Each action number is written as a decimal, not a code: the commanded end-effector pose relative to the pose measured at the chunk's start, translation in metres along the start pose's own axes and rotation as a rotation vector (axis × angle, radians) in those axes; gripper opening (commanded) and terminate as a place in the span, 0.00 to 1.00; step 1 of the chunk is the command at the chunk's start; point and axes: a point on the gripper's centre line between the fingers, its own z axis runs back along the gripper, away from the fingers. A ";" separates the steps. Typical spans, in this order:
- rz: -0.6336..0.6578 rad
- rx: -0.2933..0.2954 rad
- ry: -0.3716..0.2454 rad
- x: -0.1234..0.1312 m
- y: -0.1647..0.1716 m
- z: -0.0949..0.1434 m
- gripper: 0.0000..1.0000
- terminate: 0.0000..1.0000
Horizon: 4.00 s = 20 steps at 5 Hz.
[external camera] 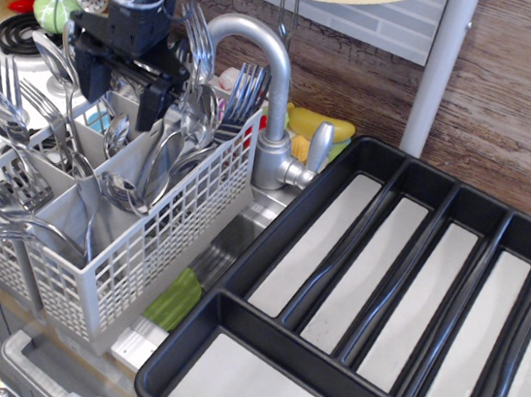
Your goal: Put small spoon from basket to tray
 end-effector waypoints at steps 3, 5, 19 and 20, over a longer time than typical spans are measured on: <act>-0.002 0.063 -0.109 -0.006 0.011 -0.024 0.00 0.00; 0.001 0.111 -0.105 -0.006 0.009 -0.006 0.00 0.00; -0.226 -0.055 -0.042 0.020 -0.147 0.046 0.00 0.00; -0.203 -0.085 -0.065 0.021 -0.158 0.043 1.00 0.00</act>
